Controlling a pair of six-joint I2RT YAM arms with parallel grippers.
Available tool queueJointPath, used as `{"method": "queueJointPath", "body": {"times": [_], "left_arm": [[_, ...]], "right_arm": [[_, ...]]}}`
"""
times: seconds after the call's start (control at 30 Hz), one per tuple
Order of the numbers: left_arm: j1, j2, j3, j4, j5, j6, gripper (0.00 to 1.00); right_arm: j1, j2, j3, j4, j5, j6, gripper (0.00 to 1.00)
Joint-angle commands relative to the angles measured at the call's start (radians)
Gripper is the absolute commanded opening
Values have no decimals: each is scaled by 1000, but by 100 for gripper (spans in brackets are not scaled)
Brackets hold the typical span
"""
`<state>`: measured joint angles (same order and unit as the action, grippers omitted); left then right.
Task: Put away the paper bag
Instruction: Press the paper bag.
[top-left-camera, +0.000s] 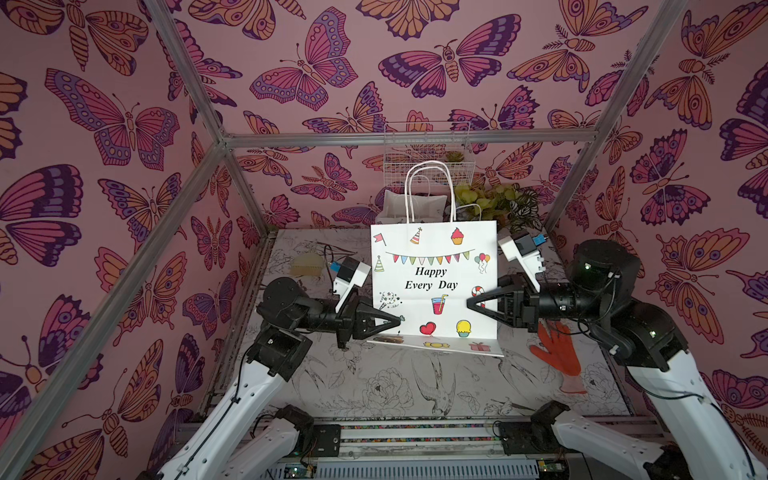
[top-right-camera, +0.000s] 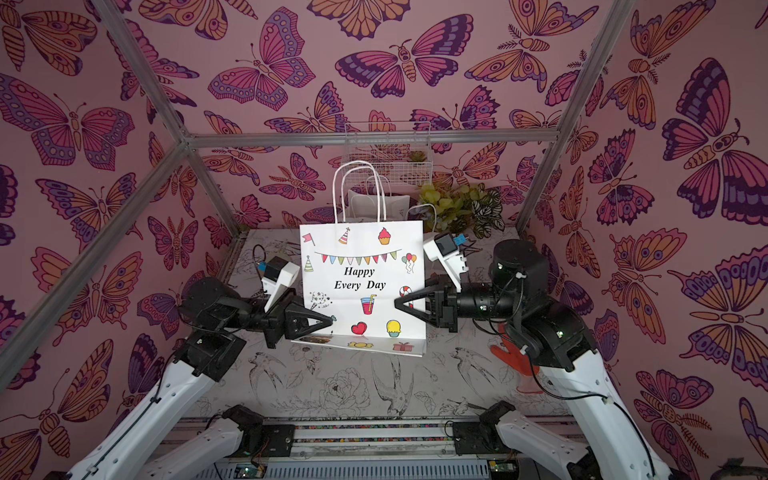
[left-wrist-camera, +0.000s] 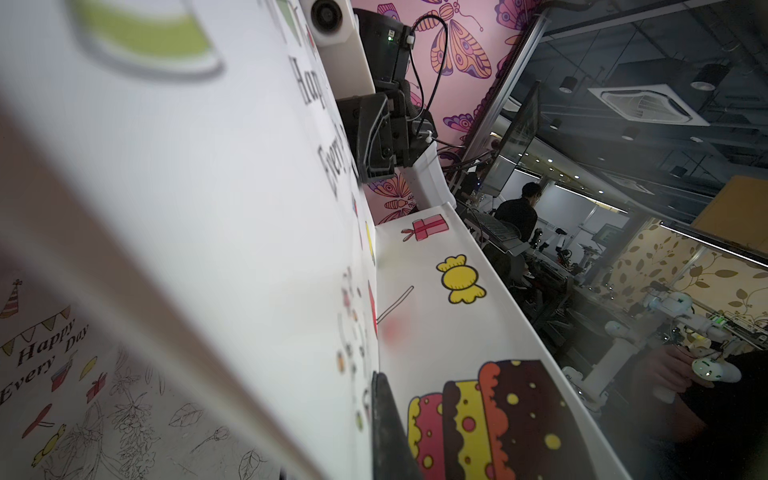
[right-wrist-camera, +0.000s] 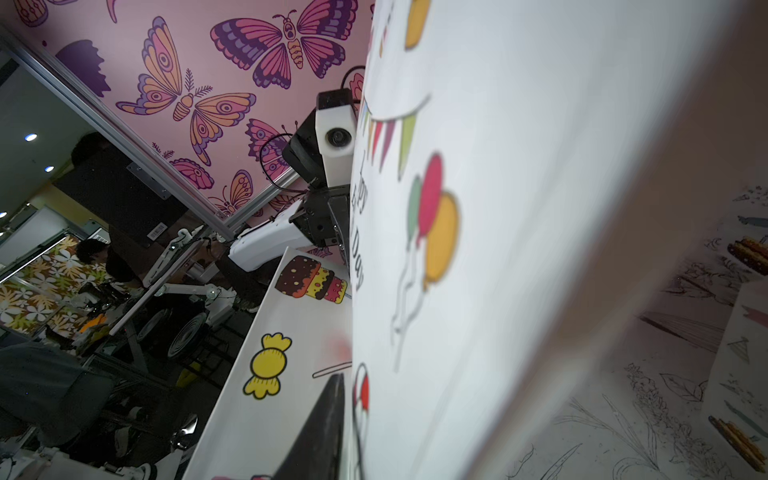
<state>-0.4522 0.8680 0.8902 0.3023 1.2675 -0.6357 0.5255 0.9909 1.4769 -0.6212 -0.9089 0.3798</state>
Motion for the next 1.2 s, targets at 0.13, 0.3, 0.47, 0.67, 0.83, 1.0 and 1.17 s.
{"method": "queueJointPath", "body": {"times": [0.13, 0.3, 0.47, 0.67, 0.83, 1.0, 1.17], "left_arm": [[-3, 5, -7, 22, 6, 16, 9], [-3, 3, 2, 25, -50, 18, 35], [-11, 32, 12, 72, -91, -18, 14], [-13, 33, 3, 83, -80, -21, 0], [-13, 34, 1, 83, -89, -20, 0], [-11, 15, 4, 81, -135, -22, 33], [4, -34, 4, 66, -232, -12, 30]], "right_arm": [[2, 33, 33, 100, -6, 24, 0], [2, 21, -24, 146, -41, 61, 0], [2, 7, -70, 164, -56, 75, 0], [1, 6, -40, 129, -25, 42, 14], [-17, 35, 60, 118, 8, 24, 1], [-18, 62, 71, 101, -22, 19, 0], [-17, 20, 3, 63, -29, 3, 0]]}}
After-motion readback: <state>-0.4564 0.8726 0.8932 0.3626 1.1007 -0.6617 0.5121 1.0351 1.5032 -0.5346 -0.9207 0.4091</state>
